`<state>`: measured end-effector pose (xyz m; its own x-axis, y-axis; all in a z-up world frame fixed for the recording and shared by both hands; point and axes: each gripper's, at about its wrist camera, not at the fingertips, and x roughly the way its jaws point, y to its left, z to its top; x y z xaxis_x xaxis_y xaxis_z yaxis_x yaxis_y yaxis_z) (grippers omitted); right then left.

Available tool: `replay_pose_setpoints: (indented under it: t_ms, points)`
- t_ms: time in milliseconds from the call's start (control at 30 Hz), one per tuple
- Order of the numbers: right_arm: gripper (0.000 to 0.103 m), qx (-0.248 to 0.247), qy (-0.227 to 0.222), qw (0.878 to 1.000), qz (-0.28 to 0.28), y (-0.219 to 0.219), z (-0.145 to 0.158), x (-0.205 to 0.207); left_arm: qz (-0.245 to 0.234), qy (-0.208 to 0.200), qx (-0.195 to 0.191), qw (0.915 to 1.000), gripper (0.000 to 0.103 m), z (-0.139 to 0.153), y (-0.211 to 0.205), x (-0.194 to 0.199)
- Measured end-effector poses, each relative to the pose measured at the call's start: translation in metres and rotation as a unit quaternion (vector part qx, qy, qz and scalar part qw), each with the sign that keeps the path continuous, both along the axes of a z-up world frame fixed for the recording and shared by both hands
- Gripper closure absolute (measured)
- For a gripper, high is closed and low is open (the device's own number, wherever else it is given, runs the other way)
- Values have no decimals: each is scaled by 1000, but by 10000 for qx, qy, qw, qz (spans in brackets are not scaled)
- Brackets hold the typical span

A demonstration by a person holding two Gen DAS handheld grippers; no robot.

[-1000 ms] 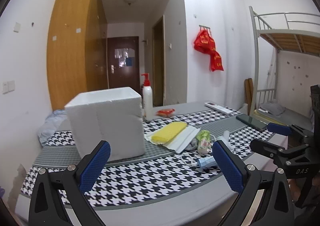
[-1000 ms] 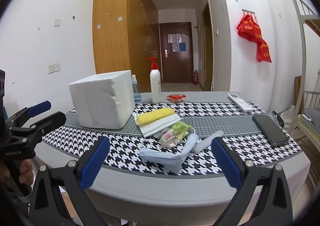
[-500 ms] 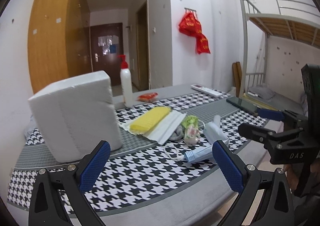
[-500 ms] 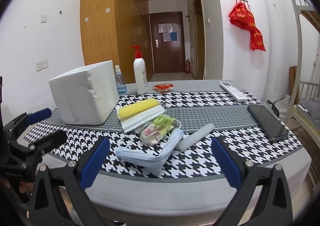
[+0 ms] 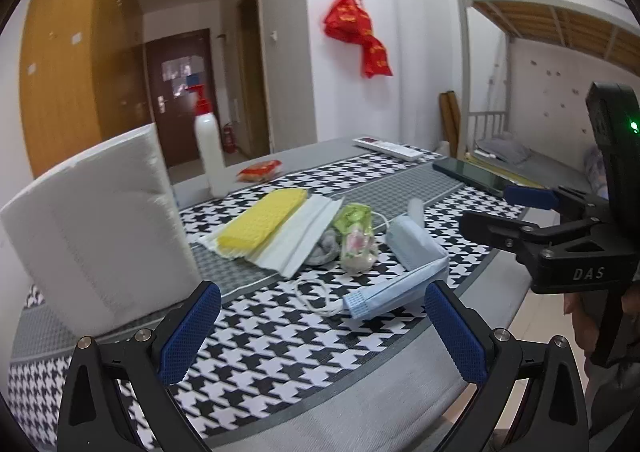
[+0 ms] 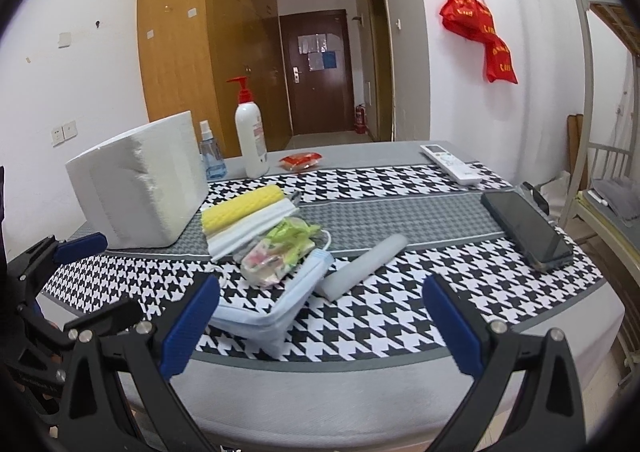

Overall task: Organize soft objects
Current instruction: 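Reach the left gripper to the light blue face mask and close on it, then lift the mask with the left gripper while the right gripper moves toward the white foam cylinder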

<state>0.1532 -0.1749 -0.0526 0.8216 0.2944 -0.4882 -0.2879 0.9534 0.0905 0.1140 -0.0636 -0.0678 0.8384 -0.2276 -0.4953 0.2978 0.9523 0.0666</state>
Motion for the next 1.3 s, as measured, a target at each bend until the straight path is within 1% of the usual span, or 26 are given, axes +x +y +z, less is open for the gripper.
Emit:
replay_pose_setpoints:
  t_ms: [233,400,533,600,767,867,933,1000,1167,1233,1267,1300]
  points:
    - [1,52,66,9999,-148,-14,-5,10,-393,180,46,9991,1,-5,-16,15]
    - [1,167,188,9992,-323,-29,-9,20,-771,427,-63,9961,1,-7,-28,26]
    - [1,222,240,9986,-417,-39,-14,27,-873,481,-17,9950,1,-10,-36,32]
    - [1,245,295,9983,-443,-41,-17,30,-982,636,-2,9931,1,-15,-43,37]
    - [1,477,494,9968,-419,-47,-23,39,-1207,840,51,9891,7,-18,-50,42]
    - [1,470,523,9967,-403,-46,-25,41,-1142,993,50,9885,15,-21,-51,51]
    - [1,463,533,9967,-394,-46,-26,43,-1215,1107,93,9864,23,-23,-53,54]
    - [1,460,554,9966,-400,-47,-27,44,-1296,1210,140,9841,29,-25,-57,56]
    - [1,479,602,9960,-455,-49,-29,46,-1503,1424,278,9779,32,-32,-63,57]
    - [1,525,640,9955,-454,-48,-30,46,-1515,1476,286,9770,44,-33,-64,58]
    - [1,531,649,9956,-416,-47,-30,46,-1519,1517,268,9763,47,-35,-65,59]
    - [1,506,651,9957,-409,-45,-30,46,-1540,1563,253,9753,54,-37,-65,59]
